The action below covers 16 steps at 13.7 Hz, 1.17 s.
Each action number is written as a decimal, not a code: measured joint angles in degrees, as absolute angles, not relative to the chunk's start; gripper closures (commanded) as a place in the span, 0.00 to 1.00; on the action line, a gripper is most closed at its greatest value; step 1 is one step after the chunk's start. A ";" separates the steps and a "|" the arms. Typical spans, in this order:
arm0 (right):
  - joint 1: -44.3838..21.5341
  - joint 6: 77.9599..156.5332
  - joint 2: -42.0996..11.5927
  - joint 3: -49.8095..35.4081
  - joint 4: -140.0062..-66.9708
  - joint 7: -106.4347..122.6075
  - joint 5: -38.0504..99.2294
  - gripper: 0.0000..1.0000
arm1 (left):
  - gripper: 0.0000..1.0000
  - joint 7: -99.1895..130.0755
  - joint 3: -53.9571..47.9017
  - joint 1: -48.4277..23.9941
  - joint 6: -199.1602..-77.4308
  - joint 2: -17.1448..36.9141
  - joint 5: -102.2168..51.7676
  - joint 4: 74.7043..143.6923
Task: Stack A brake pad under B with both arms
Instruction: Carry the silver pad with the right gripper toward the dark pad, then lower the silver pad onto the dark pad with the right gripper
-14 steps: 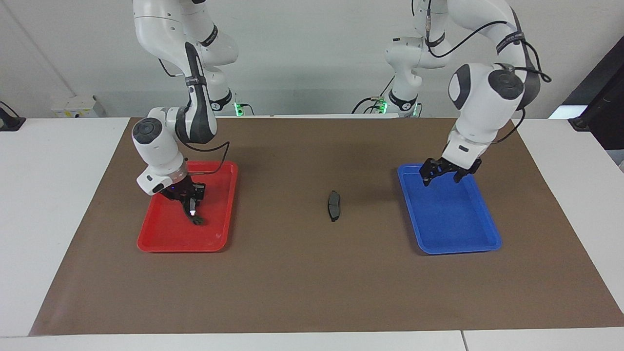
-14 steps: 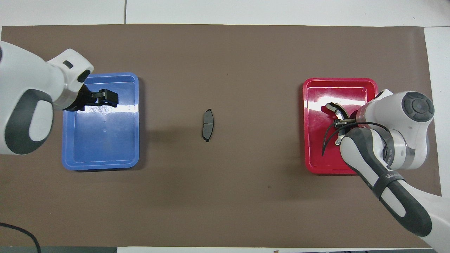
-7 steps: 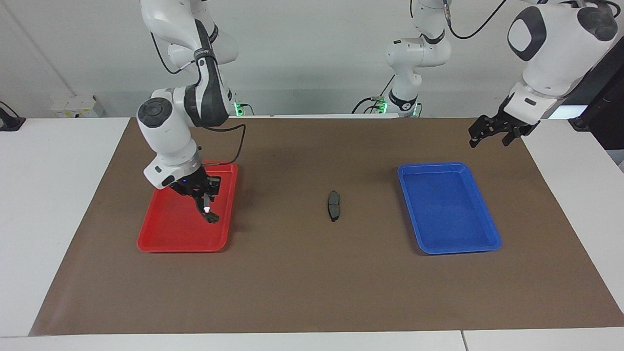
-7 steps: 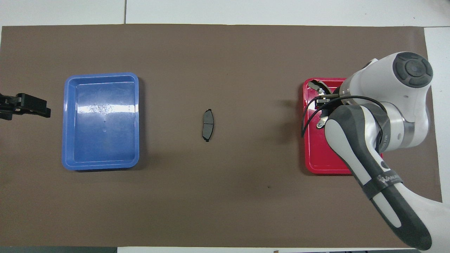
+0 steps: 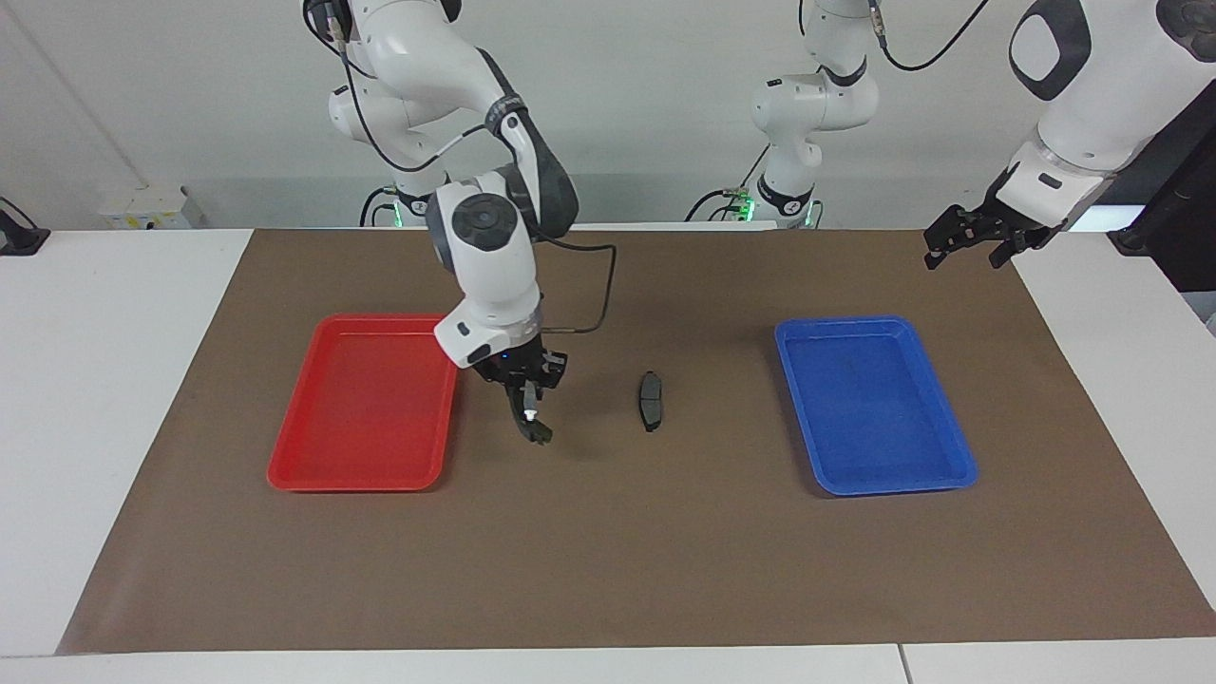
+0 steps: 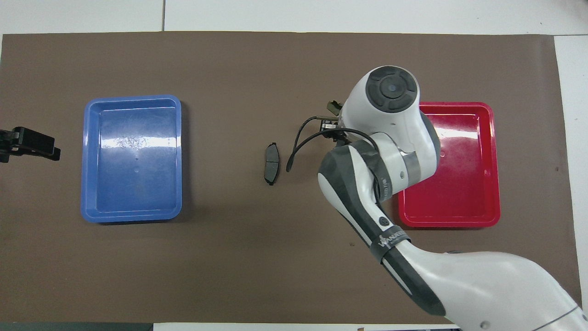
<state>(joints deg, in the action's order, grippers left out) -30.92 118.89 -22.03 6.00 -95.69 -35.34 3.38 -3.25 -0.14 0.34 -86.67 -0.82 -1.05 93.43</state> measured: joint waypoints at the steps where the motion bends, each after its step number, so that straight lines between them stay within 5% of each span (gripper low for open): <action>1: -32.35 119.80 -23.84 5.98 -94.53 -37.12 4.35 1.00 | 0.00 -3.26 -0.13 0.35 -86.67 -0.81 -1.05 93.43; 16: -42.57 124.83 -32.30 5.99 -90.99 -47.89 6.95 1.00 | 0.00 -3.36 -0.01 0.50 -86.67 -0.81 -1.04 93.45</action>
